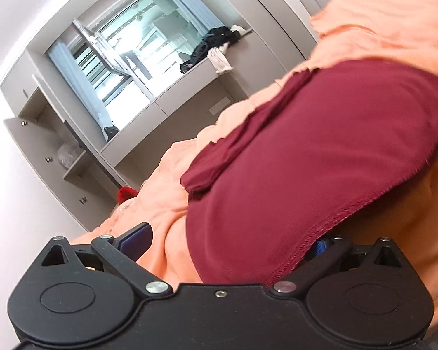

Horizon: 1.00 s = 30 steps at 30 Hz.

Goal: Fold small clothes

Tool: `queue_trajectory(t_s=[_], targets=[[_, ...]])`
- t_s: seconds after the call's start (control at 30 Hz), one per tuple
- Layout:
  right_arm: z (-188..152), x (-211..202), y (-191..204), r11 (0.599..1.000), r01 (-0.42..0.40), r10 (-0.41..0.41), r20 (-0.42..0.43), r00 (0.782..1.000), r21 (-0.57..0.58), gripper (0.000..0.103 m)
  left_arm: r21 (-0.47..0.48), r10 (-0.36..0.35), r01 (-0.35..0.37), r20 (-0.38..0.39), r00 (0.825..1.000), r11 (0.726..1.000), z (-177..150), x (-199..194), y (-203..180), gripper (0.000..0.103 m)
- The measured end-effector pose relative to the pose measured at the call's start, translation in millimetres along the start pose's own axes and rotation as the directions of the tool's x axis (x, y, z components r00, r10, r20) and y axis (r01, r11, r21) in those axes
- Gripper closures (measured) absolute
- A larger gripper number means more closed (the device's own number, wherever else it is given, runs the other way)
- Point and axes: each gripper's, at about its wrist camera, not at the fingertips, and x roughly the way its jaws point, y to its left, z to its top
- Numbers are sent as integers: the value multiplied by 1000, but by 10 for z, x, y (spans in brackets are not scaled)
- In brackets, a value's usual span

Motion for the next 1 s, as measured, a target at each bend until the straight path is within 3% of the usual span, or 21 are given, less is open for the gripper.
queue_trajectory(t_s=[0.17, 0.23, 0.3, 0.37, 0.43, 0.5, 0.53, 0.73, 0.9, 0.97, 1.0], targets=[[-23, -9, 14, 1000, -14, 14, 6, 1000, -13, 3, -25, 19, -18, 33, 999, 1000, 133, 49, 180, 2], [-38, -8, 38, 1000, -9, 9, 5, 1000, -26, 3, -1, -16, 16, 27, 1000, 1000, 160, 83, 207, 13], [-59, -3, 44, 1000, -9, 9, -3, 1000, -28, 3, 29, -63, 64, -8, 998, 998, 171, 99, 186, 43], [-81, 6, 51, 1000, -9, 8, -18, 1000, -26, 3, 20, -129, 130, -61, 990, 991, 150, 84, 194, 54], [-114, 38, 36, 999, 10, -11, -35, 999, -32, 3, 36, -166, 171, -109, 980, 985, 80, 73, 125, 52], [-149, 109, 12, 998, 59, -61, -50, 997, -38, 3, 90, -110, 122, -133, 985, 988, -32, 86, -2, 32], [-159, 149, 4, 995, 86, -88, -55, 995, -48, 3, 112, -78, 94, -135, 988, 989, -79, 88, -52, 29], [-263, 425, 180, 938, 203, -230, -68, 971, -280, 3, 127, -23, 36, -108, 994, 991, -156, 148, -131, 24], [-299, 495, 200, 936, 202, -228, -60, 972, -289, 3, -20, -86, 84, -81, 993, 996, 85, 149, 159, 79], [-280, 496, 242, 923, 218, -232, -6, 973, -316, 3, -11, -114, 114, -87, 990, 993, 147, 178, 162, 91], [-279, 511, 272, 912, 229, -237, 17, 971, -339, 3, -11, -118, 118, -82, 990, 993, 174, 192, 165, 92]])
